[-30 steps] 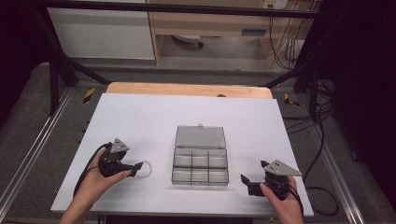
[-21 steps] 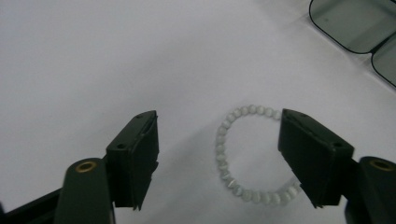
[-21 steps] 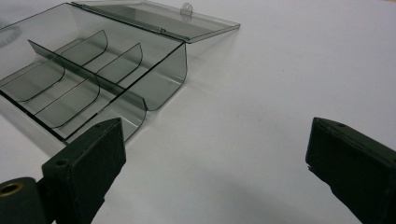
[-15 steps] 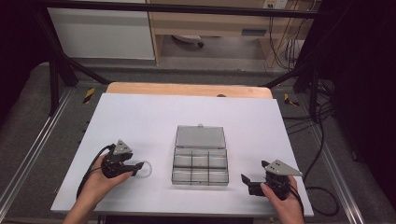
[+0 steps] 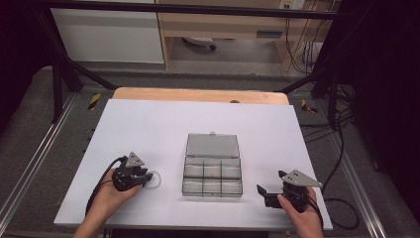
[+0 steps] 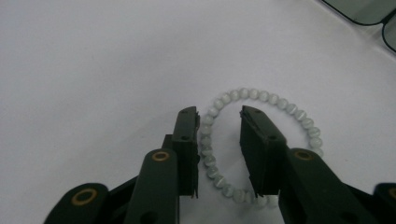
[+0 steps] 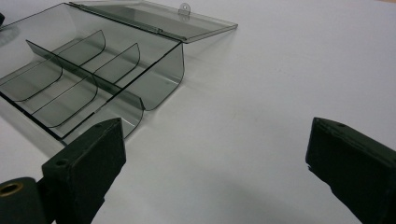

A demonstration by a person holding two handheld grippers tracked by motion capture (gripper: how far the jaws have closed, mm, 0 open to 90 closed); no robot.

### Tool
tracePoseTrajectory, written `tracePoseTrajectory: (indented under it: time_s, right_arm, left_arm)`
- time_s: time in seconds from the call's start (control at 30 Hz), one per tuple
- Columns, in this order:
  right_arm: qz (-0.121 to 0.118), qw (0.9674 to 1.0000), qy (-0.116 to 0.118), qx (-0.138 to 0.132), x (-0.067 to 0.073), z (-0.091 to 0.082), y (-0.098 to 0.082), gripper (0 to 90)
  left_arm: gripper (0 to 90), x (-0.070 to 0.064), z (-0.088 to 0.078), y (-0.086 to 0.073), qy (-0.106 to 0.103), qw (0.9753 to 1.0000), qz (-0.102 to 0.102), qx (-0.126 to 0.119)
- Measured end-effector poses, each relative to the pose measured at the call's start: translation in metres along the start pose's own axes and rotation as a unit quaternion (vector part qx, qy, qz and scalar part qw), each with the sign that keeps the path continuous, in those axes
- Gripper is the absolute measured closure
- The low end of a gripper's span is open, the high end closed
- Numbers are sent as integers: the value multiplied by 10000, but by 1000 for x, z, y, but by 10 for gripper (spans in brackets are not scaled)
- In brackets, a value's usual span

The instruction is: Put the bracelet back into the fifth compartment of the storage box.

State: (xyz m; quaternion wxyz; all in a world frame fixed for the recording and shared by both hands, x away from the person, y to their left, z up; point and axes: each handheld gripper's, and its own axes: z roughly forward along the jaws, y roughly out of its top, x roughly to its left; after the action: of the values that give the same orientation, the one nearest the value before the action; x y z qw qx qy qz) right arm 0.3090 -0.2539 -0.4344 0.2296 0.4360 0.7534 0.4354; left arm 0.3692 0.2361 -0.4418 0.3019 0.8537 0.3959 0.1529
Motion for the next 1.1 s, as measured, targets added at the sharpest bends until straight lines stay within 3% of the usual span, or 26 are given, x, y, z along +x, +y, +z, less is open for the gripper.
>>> tracePoseTrajectory:
  time_s: [0.1,0.2,0.47,0.77,1.1]
  right_arm:
    - [-16,10000,-15,12,0,1,0,53]
    - [-29,10000,-13,51,0,2,0,53]
    - [-85,9999,-12,77,2,3,0,52]
    - [-63,10000,-3,65,0,2,0,52]
    - [-58,10000,10,73,0,3,-1,51]
  left_arm:
    - [773,-4,0,-1,-1,10000,-84,-14]
    - [830,-8,1,-2,50,10000,-1,-49]
    - [870,-5,0,-2,6,9998,-95,-169]
    - [874,-6,-28,8,-58,9973,-132,-714]
    - [875,-8,-48,17,-25,9946,44,-1033]
